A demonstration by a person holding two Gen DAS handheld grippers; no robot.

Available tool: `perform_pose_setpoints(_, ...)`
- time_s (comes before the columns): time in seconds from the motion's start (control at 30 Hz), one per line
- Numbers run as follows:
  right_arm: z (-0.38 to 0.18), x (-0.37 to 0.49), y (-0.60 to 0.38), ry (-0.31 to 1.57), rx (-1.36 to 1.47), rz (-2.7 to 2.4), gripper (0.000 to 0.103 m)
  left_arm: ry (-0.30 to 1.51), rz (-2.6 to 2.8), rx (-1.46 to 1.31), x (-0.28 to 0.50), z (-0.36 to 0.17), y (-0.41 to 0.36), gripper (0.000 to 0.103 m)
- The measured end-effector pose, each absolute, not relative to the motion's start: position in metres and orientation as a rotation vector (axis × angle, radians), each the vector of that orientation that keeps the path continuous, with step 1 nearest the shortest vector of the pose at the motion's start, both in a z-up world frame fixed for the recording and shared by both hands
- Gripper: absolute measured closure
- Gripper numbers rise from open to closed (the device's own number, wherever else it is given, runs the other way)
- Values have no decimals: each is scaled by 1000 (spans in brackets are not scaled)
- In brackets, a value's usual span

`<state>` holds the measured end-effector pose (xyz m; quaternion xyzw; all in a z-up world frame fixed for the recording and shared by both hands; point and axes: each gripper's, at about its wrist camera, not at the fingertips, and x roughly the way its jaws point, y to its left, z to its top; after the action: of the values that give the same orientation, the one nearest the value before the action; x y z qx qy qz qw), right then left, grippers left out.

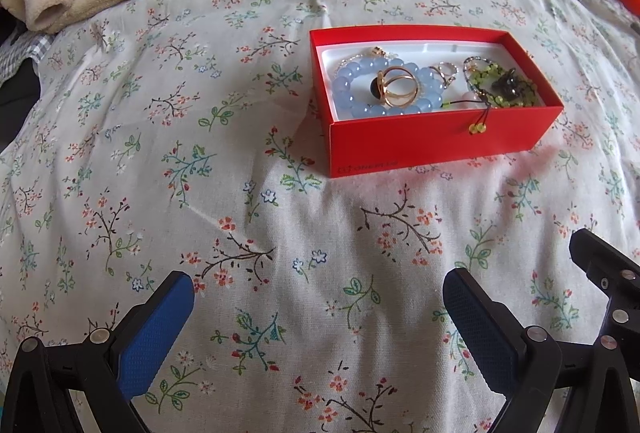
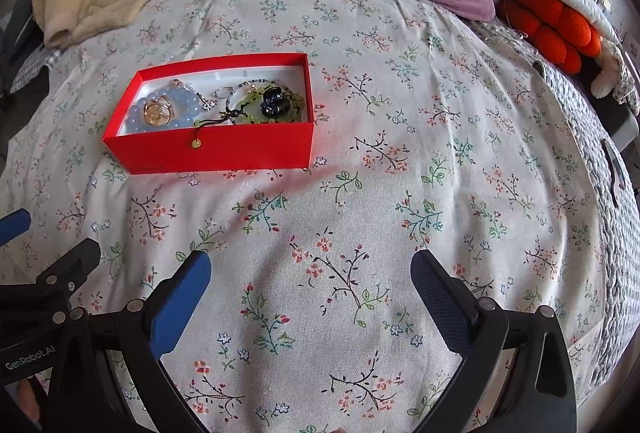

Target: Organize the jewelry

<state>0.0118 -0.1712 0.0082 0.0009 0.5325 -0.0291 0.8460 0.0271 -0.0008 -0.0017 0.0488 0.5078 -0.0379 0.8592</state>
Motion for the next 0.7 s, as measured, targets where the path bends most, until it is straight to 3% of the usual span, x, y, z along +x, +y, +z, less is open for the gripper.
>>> perform_pose_setpoints(0.7,14,9,-180,1100,26,-88,2,1065,-89,97,23,1,-3,1)
